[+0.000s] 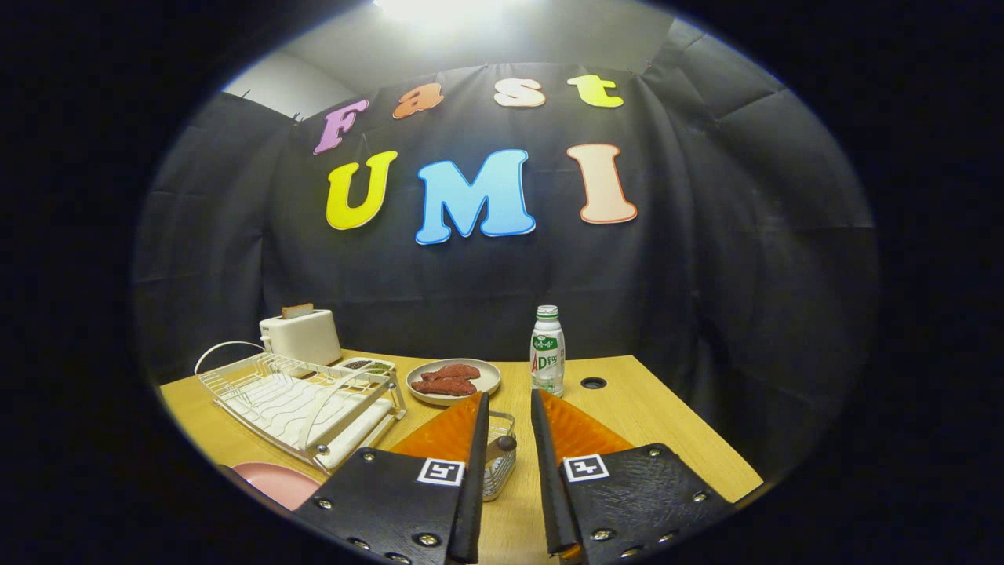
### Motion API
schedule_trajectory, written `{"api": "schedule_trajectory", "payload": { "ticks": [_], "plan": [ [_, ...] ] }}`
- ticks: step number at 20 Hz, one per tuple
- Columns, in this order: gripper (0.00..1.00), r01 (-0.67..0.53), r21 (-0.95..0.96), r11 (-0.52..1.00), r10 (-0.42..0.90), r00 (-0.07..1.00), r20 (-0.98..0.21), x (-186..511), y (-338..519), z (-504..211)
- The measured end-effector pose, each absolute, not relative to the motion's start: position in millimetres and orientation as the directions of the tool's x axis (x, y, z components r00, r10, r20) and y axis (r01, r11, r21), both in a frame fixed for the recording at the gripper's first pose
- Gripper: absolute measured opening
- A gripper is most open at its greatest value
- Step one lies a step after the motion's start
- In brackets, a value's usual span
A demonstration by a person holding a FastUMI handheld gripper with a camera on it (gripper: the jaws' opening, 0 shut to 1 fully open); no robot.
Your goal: Take the plate from the dish rack, then take the spoon from the basket and place it into the plate.
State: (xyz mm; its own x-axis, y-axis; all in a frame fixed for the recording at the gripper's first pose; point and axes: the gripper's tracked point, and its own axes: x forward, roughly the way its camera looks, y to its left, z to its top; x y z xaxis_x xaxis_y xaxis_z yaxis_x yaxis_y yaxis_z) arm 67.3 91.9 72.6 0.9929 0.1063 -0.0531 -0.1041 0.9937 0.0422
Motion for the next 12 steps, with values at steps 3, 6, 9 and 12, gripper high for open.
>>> {"api": "schedule_trajectory", "payload": {
  "ticks": [3, 6, 9, 12],
  "plan": [
    [0.32, -0.106, 0.075, 0.991, 0.112, 0.991, -0.071, 82, 95, 55],
    [0.23, -0.112, 0.121, 0.986, 0.12, 0.991, -0.059, 87, 96, 56],
    [0.15, -0.14, 0.16, 0.977, 0.155, 0.984, -0.083, 90, 109, 54],
    [0.06, -0.109, 0.128, 0.986, 0.124, 0.985, -0.116, 88, 108, 57]
  ]
}}
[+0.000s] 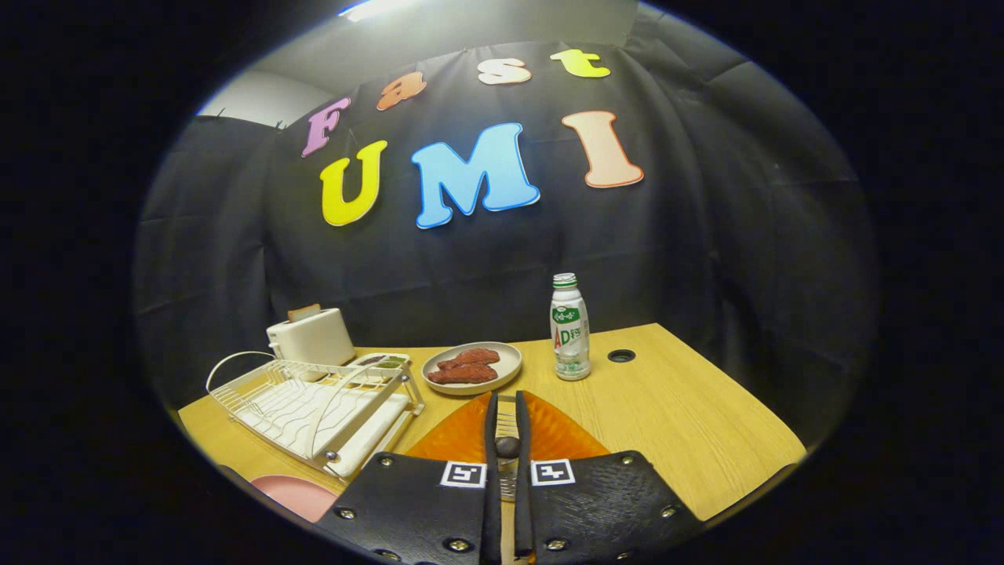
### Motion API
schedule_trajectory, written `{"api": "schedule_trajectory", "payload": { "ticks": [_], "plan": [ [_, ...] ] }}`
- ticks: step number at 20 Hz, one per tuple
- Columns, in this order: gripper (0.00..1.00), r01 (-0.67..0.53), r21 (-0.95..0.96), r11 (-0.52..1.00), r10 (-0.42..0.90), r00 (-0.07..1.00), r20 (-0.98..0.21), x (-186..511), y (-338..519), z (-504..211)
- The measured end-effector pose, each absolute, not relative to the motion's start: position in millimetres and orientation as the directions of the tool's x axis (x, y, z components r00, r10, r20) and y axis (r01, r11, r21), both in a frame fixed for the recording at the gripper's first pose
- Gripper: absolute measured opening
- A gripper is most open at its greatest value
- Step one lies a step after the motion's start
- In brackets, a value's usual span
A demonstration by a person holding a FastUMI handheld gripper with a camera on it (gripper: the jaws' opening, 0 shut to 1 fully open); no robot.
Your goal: Take the plate from the dish rack, then take the spoon from the basket and place it into the plate.
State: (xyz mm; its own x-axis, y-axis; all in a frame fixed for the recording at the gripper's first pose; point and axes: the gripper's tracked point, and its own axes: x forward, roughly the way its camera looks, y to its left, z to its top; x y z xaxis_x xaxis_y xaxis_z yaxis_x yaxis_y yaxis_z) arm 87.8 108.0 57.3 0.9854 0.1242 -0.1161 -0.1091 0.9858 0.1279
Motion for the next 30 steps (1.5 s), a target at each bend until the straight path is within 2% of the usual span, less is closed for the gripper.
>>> {"api": "schedule_trajectory", "payload": {
  "ticks": [6, 18, 23, 30],
  "plan": [
    [0.06, -0.137, 0.084, 0.987, 0.148, 0.977, -0.153, 90, 120, 64],
    [0.06, -0.092, 0.04, 0.995, 0.098, 0.98, -0.174, 92, 119, 110],
    [0.06, -0.038, 0.036, 0.999, 0.042, 0.992, -0.116, 76, 113, 170],
    [0.06, -0.04, 0.018, 0.999, 0.041, 0.997, -0.059, 25, 120, 228]
  ]
}}
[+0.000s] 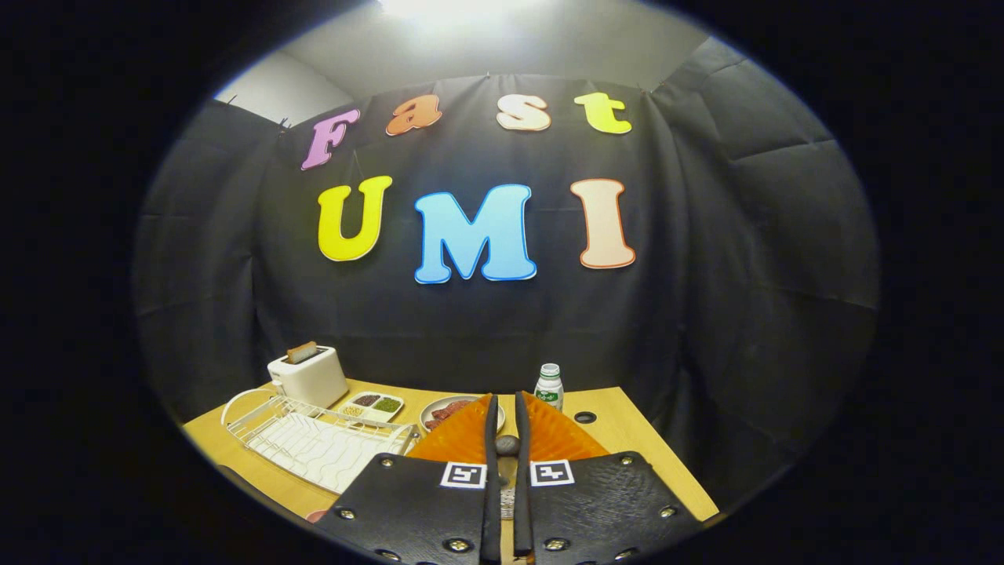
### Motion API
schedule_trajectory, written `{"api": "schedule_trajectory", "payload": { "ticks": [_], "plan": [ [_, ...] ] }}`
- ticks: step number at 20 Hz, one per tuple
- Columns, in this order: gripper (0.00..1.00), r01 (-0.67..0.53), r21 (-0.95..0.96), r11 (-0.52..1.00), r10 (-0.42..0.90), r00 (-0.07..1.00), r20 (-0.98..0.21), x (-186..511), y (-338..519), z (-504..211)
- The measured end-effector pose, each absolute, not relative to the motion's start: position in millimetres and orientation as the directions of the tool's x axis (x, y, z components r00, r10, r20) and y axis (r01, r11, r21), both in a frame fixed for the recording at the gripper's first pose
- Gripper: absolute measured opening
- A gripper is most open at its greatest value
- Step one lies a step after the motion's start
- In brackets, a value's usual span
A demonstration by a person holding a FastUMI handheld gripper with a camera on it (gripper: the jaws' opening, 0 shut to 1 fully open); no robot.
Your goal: Take the plate from the dish rack, then take the spoon from the basket and place it into the plate.
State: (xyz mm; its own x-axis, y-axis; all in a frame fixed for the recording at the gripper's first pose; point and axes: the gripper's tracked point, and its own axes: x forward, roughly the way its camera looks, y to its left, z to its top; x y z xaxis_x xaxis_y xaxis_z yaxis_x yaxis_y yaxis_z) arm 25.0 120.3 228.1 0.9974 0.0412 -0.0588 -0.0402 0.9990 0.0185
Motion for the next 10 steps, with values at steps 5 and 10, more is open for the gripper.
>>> {"api": "schedule_trajectory", "payload": {
  "ticks": [5, 10],
  "plan": [
    [0.06, -0.05, 0.005, 0.999, 0.05, 0.995, -0.081, -20, 131, 225],
    [0.06, -0.114, 0.013, 0.993, 0.114, 0.98, -0.162, -50, 169, 187]
  ]
}}
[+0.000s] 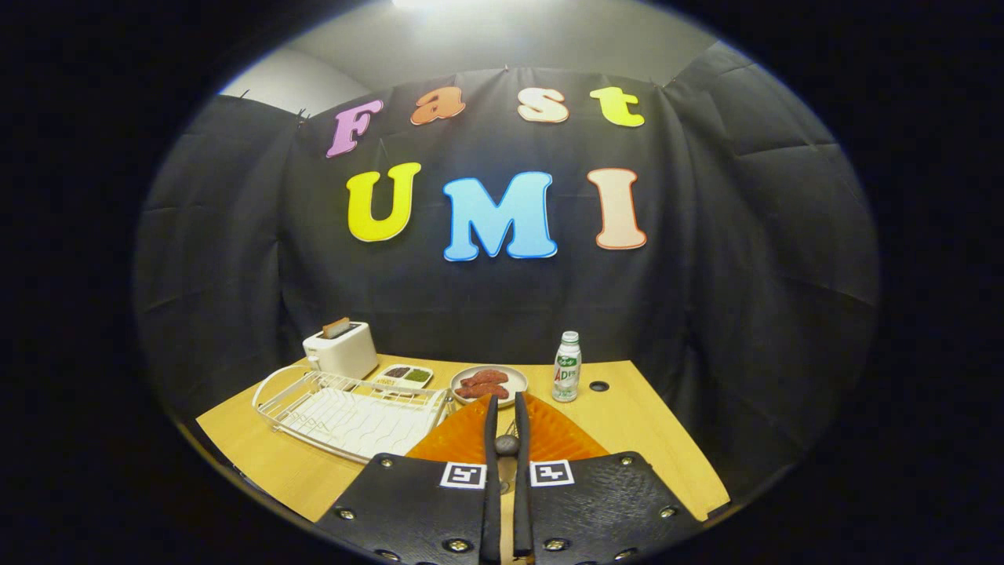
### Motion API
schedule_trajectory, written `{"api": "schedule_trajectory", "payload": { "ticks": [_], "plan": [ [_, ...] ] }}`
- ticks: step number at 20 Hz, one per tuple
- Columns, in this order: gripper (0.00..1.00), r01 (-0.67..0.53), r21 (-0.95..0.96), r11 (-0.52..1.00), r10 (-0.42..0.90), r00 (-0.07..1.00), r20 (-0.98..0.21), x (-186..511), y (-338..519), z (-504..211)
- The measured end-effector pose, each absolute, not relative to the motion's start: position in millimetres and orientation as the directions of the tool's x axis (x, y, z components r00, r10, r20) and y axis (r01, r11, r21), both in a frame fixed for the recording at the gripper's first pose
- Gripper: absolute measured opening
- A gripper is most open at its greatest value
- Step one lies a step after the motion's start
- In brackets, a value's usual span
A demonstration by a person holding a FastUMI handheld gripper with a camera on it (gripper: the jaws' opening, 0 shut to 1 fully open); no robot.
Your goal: Take the plate from the dish rack, then take the spoon from the basket and place it into the plate.
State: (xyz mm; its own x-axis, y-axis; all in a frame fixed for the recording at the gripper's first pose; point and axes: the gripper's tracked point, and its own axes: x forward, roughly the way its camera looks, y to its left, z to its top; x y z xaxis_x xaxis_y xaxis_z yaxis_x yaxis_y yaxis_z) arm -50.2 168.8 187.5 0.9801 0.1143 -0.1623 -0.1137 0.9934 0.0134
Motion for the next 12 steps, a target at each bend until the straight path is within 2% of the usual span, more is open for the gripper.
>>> {"api": "schedule_trajectory", "payload": {
  "ticks": [12],
  "plan": [
    [0.06, -0.318, 0.027, 0.948, 0.315, 0.915, -0.252, -63, 283, 138]
  ]
}}
